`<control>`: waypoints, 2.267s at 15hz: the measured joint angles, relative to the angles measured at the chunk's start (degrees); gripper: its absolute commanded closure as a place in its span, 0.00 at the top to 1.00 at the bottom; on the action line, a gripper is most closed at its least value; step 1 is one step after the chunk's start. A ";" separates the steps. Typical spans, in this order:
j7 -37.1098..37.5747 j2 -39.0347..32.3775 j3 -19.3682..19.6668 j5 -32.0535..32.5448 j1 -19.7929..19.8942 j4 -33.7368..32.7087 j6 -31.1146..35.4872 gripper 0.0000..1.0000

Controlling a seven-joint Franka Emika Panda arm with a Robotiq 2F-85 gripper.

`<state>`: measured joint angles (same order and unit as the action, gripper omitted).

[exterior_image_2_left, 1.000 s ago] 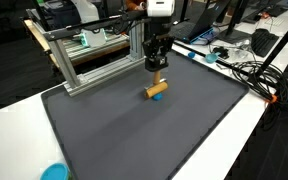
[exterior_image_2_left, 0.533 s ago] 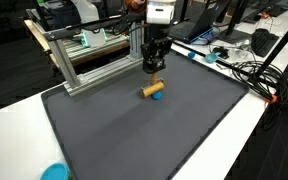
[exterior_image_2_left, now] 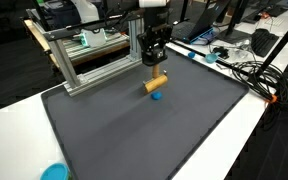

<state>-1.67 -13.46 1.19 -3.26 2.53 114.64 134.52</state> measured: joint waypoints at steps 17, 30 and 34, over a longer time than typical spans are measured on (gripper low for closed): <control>2.81 -3.95 -0.31 -0.04 -0.75 0.23 5.39 0.48; 4.50 -4.48 -0.38 0.60 -1.18 0.25 5.59 0.23; 4.51 -4.78 -0.44 0.01 -1.17 0.26 6.98 0.23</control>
<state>2.83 -18.24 0.74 -3.25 1.36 114.90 141.50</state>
